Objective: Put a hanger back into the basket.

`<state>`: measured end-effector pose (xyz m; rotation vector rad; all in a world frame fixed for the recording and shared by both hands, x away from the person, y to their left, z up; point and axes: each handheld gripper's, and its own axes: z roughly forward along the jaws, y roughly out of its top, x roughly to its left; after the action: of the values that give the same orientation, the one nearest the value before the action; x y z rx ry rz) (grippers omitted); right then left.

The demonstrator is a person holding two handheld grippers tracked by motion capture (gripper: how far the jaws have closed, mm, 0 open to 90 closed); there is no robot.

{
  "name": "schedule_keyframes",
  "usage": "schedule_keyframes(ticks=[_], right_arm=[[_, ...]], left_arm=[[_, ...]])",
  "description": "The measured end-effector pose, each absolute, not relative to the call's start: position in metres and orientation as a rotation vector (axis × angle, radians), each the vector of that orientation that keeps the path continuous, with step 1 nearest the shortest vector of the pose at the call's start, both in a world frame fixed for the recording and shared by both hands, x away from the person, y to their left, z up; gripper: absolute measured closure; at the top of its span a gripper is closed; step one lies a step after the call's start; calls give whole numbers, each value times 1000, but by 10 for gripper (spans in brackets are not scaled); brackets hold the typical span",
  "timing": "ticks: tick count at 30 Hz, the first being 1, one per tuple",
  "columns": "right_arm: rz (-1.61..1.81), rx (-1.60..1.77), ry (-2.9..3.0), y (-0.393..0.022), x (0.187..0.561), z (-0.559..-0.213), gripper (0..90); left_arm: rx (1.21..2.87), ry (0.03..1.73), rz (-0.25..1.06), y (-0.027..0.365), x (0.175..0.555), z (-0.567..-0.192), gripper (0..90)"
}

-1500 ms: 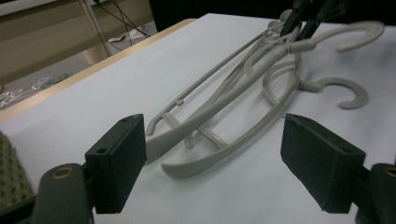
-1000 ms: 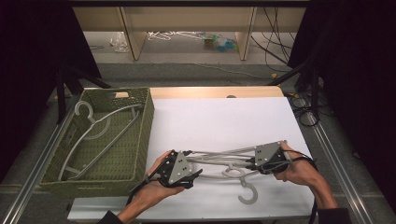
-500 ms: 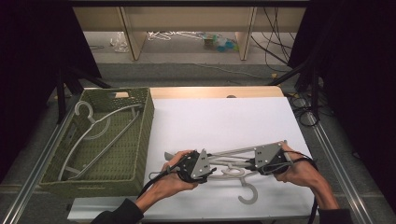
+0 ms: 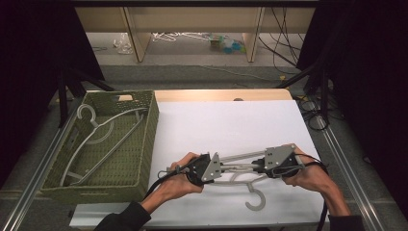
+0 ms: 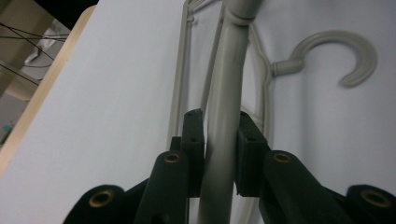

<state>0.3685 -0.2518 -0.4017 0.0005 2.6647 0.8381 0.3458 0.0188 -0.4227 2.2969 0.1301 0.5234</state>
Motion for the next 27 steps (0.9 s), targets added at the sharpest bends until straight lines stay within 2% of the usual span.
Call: schedule_keyframes(ticks=[1, 6, 9, 12, 20, 27], right_arm=[[838, 0, 2665, -252, 369, -402, 748], [900, 97, 2597, -256, 368, -387, 602], [929, 153, 2542, -259, 367, -379, 554], [981, 191, 2512, -261, 364, -371, 522], [1073, 279, 2487, -255, 346, -353, 444], [1170, 404, 2482, -258, 330, -363, 408]], left_arm=[[2297, 130, 523, 19, 346, -423, 777], [2278, 261, 401, 22, 346, -409, 787], [2268, 329, 329, 25, 348, -404, 787], [2248, 391, 272, 30, 351, -398, 787], [2190, 572, 231, 59, 365, -377, 788], [2085, 670, 186, 90, 367, -350, 788]])
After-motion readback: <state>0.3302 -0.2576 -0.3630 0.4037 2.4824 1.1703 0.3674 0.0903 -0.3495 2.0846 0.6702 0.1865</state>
